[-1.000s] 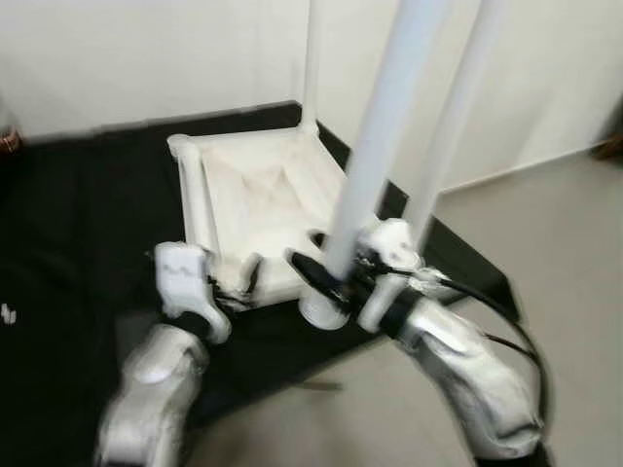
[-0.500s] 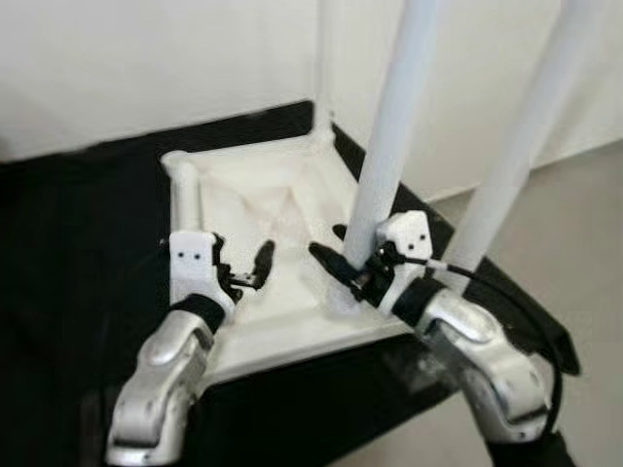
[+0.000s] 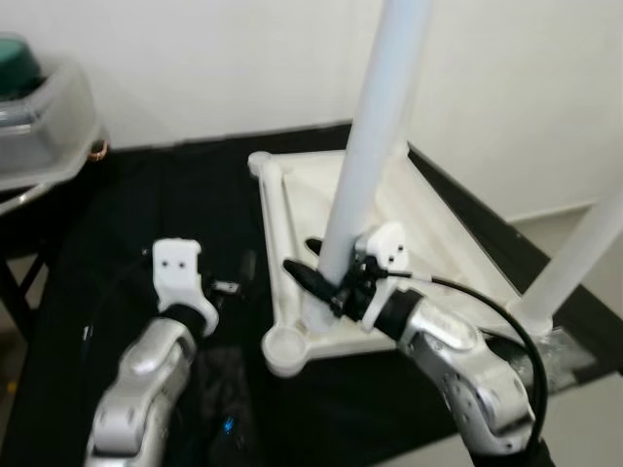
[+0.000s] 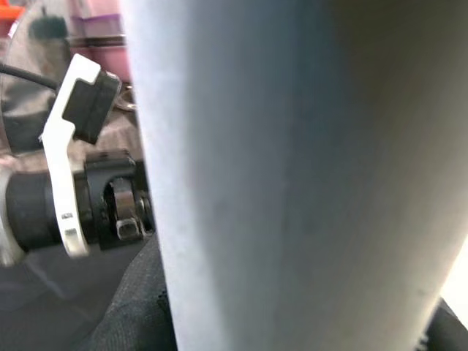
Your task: Building children table
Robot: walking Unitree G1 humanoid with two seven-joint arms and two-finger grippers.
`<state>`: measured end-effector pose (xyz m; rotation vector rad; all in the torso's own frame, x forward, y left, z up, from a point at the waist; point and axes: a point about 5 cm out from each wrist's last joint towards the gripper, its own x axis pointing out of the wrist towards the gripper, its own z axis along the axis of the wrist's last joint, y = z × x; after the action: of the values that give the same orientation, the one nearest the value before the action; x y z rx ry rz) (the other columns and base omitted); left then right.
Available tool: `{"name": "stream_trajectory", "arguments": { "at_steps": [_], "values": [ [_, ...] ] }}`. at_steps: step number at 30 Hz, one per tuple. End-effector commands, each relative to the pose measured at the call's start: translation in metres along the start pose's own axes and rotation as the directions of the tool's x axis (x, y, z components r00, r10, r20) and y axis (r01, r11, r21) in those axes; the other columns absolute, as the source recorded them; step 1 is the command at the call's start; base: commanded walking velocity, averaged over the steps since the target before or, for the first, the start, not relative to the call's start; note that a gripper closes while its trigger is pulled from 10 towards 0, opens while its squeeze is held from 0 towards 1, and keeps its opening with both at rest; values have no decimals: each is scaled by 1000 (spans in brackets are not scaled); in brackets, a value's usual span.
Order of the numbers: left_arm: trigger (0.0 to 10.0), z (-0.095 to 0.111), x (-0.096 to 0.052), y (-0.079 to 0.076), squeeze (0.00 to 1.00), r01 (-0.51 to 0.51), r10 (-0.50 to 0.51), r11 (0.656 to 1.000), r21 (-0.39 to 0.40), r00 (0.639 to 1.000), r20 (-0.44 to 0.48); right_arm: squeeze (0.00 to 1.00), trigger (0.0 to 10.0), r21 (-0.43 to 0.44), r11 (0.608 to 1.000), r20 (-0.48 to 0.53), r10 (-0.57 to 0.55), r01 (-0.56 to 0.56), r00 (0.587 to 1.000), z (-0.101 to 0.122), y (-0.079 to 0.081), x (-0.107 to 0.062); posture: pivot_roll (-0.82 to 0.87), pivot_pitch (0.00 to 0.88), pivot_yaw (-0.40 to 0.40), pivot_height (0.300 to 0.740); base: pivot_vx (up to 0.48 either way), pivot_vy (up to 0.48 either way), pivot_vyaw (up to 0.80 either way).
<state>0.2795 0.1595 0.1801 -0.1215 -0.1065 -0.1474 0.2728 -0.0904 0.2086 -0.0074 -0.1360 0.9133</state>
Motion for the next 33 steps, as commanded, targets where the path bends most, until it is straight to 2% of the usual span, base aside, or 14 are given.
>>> {"name": "stream_trajectory", "arguments": {
  "at_steps": [1, 4, 7, 11, 15, 24, 26, 28, 29, 30, 33],
  "values": [
    [10000, -2, 1, -5, 0, 29, -29, 1000, 10, 1000, -9, 0, 10000, 6, 1000, 14, -6, 6, 1000, 2, -3, -5, 25, 113, -6, 740, 0, 0, 0],
    [10000, -3, 0, -5, 0, 49, -49, 999, 11, 999, -10, 0, 10000, -3, 1000, 12, -4, 4, 1000, 4, -8, -8, 25, 116, -7, 740, 0, 0, 0],
    [10000, -6, -4, -6, 0, 86, -86, 995, 46, 996, -6, 0, 10000, -20, 1000, 13, -9, 9, 1000, 7, -14, -12, 25, 123, -6, 740, 0, 0, 0],
    [10000, -37, -13, -2, 0, 94, -84, 990, 103, 992, -96, 0, 10000, -49, 998, 11, -48, 49, 999, 11, -33, -26, 16, 139, -4, 740, 0, 0, 0],
    [10000, -46, -18, -12, 0, 106, -97, 991, 78, 989, -115, 0, 10000, -52, 998, -4, -28, 28, 1000, 14, -36, -32, 12, 156, 1, 740, 0, 0, -400],
    [10000, -42, -21, -12, 0, 90, -86, 994, 59, 994, -68, 0, 10000, -71, 997, 24, 38, -36, 999, 25, -36, -35, 12, 183, 6, 740, 0, 0, -774],
    [10000, -38, -20, -14, 0, 97, -96, 993, 68, 995, -29, 0, 10000, -81, 987, 43, 142, -138, 989, 30, -34, -33, 20, 210, 5, 740, 0, 0, 0],
    [10000, -35, -20, -17, 0, 103, -103, 992, 66, 995, -3, 0, 10000, -89, 960, 37, 271, -267, 962, 31, -31, -34, 23, 222, 6, 740, 0, 0, 0],
    [10000, -35, -20, -17, 0, 103, -103, 992, 66, 995, -3, 0, 10000, -89, 960, 37, 271, -267, 962, 31, -31, -34, 23, 222, 6, 740, 0, 0, 0],
    [10000, -34, -19, -16, 0, 90, -91, 994, 58, 996, 6, 0, 10000, -99, 926, 16, 367, -364, 930, 30, -36, -36, 26, 236, 9, 740, 0, 0, 0],
    [10000, -32, -21, -16, 0, 79, -80, 995, 66, 997, 17, 0, 10000, -114, 903, 2, 417, -414, 909, 32, -42, -37, 32, 245, 8, 740, 0, 0, 0]
  ]
}}
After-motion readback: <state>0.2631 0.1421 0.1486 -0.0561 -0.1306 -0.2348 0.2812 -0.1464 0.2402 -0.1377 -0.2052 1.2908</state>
